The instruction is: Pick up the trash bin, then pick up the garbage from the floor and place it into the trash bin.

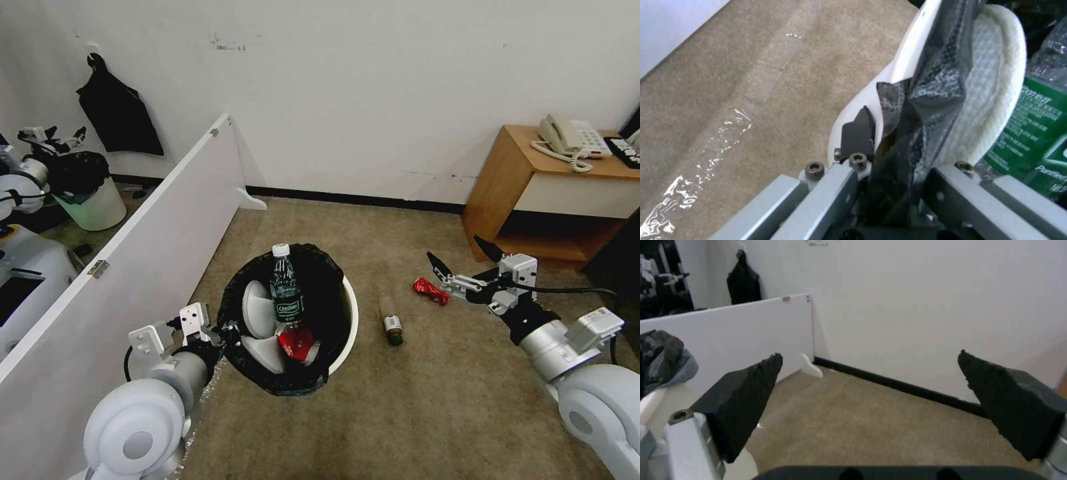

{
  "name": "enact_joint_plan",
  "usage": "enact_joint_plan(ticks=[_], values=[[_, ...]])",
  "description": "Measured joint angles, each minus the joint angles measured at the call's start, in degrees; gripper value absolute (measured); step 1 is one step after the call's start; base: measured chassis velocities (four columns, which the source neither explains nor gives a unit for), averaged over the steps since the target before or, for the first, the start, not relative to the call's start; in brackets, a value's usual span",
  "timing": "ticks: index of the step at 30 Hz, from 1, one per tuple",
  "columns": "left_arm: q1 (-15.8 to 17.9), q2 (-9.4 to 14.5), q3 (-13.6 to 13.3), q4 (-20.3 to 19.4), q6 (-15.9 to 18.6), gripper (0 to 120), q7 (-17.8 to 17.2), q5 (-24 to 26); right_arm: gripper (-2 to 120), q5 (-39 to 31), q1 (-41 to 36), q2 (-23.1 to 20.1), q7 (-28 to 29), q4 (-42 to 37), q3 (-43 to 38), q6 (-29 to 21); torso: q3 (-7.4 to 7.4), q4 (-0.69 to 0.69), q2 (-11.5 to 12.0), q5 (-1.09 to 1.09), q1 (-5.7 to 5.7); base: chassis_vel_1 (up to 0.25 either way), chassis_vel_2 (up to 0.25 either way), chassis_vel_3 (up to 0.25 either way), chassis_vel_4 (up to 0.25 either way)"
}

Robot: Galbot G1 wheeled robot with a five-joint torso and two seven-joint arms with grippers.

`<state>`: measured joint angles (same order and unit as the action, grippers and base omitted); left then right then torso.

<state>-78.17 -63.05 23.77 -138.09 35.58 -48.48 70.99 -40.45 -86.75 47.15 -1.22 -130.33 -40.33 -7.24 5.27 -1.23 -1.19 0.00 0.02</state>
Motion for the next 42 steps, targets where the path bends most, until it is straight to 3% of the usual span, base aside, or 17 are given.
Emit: enact_joint_plan(ticks=[24,42], values=[[0.34,-0.03,-0.04,-0.01,-0.77,1,0.86,-0.12,100,-0.11,0.59,0.40,-0.02,0.89,0.60,2.04,0.01,-0.01,0.00,0.00,0.00,-0.094,0.086,0.094,-0.096],[0.37,0.01,-0.43,0.34,-0.89,1,0.93,-0.30,100,0.03,0.62,0.75,-1.14,1.61,0.96,3.40,0.00,0.00,0.00,0.00,0.00,-0.006,0.005,0.004,-0.005]])
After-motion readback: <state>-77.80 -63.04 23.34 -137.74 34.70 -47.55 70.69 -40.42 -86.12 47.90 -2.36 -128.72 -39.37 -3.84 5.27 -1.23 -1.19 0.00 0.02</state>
